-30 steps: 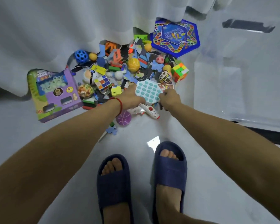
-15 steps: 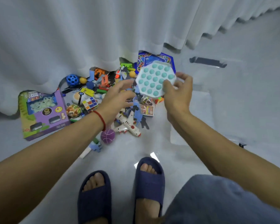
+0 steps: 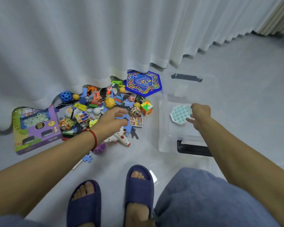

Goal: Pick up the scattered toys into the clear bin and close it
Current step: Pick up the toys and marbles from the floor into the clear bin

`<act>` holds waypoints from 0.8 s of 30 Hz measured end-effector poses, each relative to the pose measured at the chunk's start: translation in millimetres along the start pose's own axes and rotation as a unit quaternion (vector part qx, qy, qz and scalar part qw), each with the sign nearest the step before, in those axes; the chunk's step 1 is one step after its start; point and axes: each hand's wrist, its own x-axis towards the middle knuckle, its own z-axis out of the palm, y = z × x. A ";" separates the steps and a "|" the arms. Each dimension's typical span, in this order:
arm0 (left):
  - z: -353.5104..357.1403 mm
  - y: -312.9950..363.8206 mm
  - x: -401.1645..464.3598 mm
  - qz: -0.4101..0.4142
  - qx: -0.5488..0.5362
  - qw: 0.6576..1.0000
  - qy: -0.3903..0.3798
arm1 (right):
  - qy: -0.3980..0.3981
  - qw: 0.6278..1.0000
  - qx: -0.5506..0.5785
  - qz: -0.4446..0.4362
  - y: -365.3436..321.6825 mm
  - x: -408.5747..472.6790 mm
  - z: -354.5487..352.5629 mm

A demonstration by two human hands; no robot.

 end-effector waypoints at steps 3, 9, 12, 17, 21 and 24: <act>-14.8 -28.1 -3.8 -0.032 0.034 0.999 0.027 | -0.056 0.977 -0.062 -0.198 -4.6 -38.3 26.4; -32.0 -90.3 -2.2 -0.096 0.077 0.990 0.071 | -0.383 0.790 -0.340 -0.337 58.3 -95.3 115.9; -32.9 -120.0 1.7 -0.107 0.108 0.985 0.084 | -0.371 0.689 -0.536 -0.316 127.4 -79.8 159.5; -30.4 -144.3 13.0 -0.100 0.173 0.977 0.077 | -0.261 0.671 -0.626 -0.300 197.1 -53.3 191.6; -31.4 -152.0 26.0 -0.111 0.186 0.974 0.067 | -0.224 0.691 -0.597 -0.339 213.0 -45.3 196.5; -33.1 -141.0 29.2 -0.075 0.152 0.977 0.129 | -0.230 0.731 -0.533 -0.359 202.3 -52.7 186.1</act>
